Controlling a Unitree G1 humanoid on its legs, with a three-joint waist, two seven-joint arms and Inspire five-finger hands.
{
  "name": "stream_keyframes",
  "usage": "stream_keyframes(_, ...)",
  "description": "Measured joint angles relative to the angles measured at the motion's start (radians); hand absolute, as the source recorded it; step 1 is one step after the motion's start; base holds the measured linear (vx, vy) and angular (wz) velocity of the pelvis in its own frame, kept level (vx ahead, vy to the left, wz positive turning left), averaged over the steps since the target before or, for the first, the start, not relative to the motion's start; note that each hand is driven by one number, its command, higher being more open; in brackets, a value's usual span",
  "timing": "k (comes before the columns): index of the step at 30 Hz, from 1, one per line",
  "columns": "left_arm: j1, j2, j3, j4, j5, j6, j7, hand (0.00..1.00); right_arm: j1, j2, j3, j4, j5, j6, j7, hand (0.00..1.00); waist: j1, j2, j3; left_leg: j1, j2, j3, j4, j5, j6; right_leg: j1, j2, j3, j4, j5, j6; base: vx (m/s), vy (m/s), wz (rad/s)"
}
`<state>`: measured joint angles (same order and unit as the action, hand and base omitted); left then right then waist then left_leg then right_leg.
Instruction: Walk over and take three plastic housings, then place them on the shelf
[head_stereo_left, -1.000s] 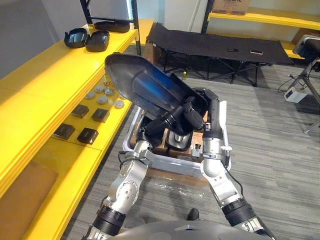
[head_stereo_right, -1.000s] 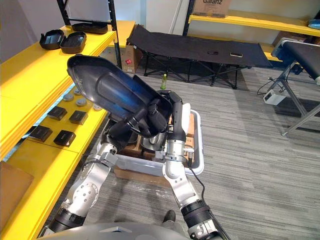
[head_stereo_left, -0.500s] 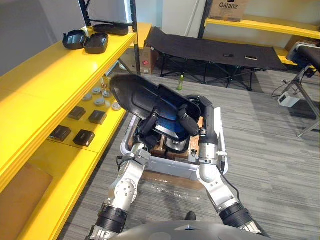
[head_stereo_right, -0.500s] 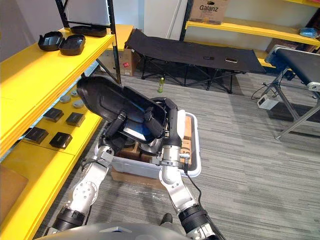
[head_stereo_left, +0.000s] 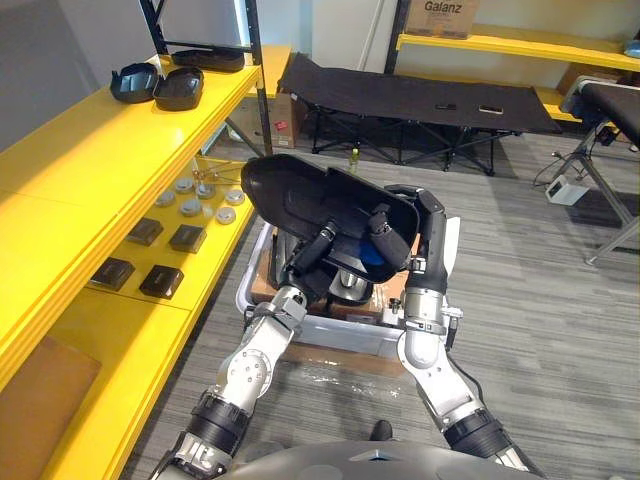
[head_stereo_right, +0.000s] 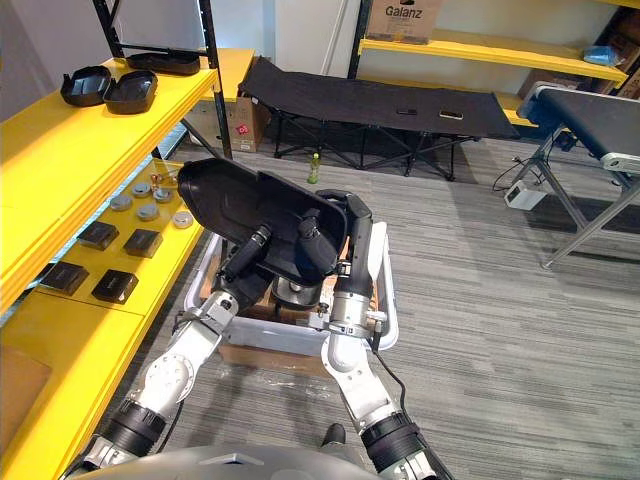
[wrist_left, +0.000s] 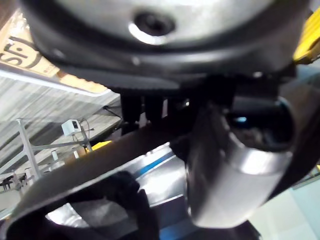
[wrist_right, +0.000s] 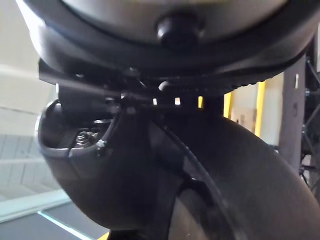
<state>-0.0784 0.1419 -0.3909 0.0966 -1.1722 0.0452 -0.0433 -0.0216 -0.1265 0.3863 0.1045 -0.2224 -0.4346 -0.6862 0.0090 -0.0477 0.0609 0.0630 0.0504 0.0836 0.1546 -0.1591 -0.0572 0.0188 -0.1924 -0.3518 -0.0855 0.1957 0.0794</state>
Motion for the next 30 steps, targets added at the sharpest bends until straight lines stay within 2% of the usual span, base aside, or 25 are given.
stream_keyframes(3, 0.0, 0.012, -0.039, 0.0, -0.049, -0.025, 0.0, 0.0, 0.0, -0.01, 0.007, -0.016, 0.002, -0.011, -0.007, 1.0, -0.009, 0.001, 0.001, -0.004, 0.0, 0.004, 0.006, -0.002, 0.001, -0.002, 0.004, 0.0, 0.0, 0.0, -0.001, 0.0, 0.0, 0.0)
stream_keyframes(8, 0.001, 0.01, -0.035, -0.047, -0.032, -0.07, 0.014, 0.0, 0.002, -0.023, 0.005, -0.086, 0.0, 0.015, -0.012, 1.0, -0.014, 0.007, 0.005, -0.007, 0.001, 0.015, 0.017, -0.009, 0.001, -0.007, 0.006, 0.01, 0.0, -0.006, -0.009, -0.02, -0.003, -0.06)
stream_keyframes(13, 0.041, -0.062, 0.022, -0.194, 0.214, -0.128, 0.14, 0.0, 0.007, -0.012, -0.004, -0.118, -0.002, 0.045, -0.007, 1.0, -0.012, 0.017, 0.01, -0.002, 0.01, 0.022, 0.016, -0.012, -0.001, -0.007, 0.016, 0.016, 0.0, -0.009, -0.013, 0.0, -0.014, -0.05)
stream_keyframes(15, 0.057, -0.106, 0.09, -0.225, 0.395, -0.169, 0.225, 0.0, 0.025, 0.014, -0.03, -0.119, -0.001, 0.064, 0.001, 1.0, -0.01, 0.023, 0.014, 0.0, 0.012, 0.022, 0.015, -0.013, -0.002, -0.006, 0.024, 0.015, 0.0, -0.008, -0.012, 0.0, 0.0, 0.0)
stream_keyframes(17, 0.062, -0.13, 0.162, -0.225, 0.509, -0.198, 0.296, 0.0, 0.044, 0.018, -0.063, -0.121, 0.0, 0.078, 0.007, 1.0, -0.01, 0.032, 0.019, 0.001, 0.014, 0.022, 0.013, -0.013, -0.002, -0.006, 0.027, 0.015, 0.0, -0.008, -0.012, 0.0, 0.0, 0.0)
stream_keyframes(22, 0.125, -0.145, 0.315, -0.226, 0.681, -0.252, 0.448, 0.0, 0.109, 0.028, -0.161, -0.123, 0.029, 0.098, 0.031, 1.0, -0.007, 0.038, 0.022, 0.017, 0.017, 0.032, -0.002, -0.015, -0.005, -0.003, 0.031, 0.027, 0.0, -0.008, -0.011, 0.0, 0.002, -0.06)
stream_keyframes(25, 0.132, -0.145, 0.364, -0.226, 0.794, -0.261, 0.533, 0.0, 0.152, 0.043, -0.201, -0.142, 0.106, 0.1, 0.08, 1.0, 0.0, 0.037, 0.023, 0.016, 0.016, 0.034, -0.002, -0.018, -0.005, -0.005, 0.031, 0.03, 0.0, -0.008, -0.011, 0.0, 0.004, -0.01)
stream_keyframes(27, 0.132, -0.144, 0.375, -0.227, 0.876, -0.262, 0.564, 0.0, 0.17, 0.046, -0.21, -0.148, 0.2, 0.09, 0.155, 1.0, -0.001, 0.037, 0.023, 0.016, 0.017, 0.038, 0.0, -0.021, -0.005, -0.006, 0.031, 0.033, 0.0, -0.008, -0.011, -0.02, 0.009, -0.07)
stream_keyframes(28, 0.132, -0.144, 0.377, -0.234, 0.925, -0.262, 0.576, 0.0, 0.181, 0.046, -0.212, -0.148, 0.27, 0.088, 0.231, 1.0, -0.003, 0.037, 0.023, 0.016, 0.017, 0.046, 0.0, -0.023, -0.006, -0.011, 0.031, 0.04, 0.0, -0.008, -0.011, -0.02, 0.008, -0.11)
stream_keyframes(30, 0.132, -0.143, 0.376, -0.255, 0.966, -0.262, 0.574, 0.0, 0.195, 0.046, -0.213, -0.148, 0.33, 0.087, 0.311, 1.0, -0.006, 0.036, 0.023, 0.013, 0.017, 0.051, -0.001, -0.023, -0.006, -0.017, 0.031, 0.045, 0.0, -0.008, -0.011, -0.02, 0.008, -0.1)
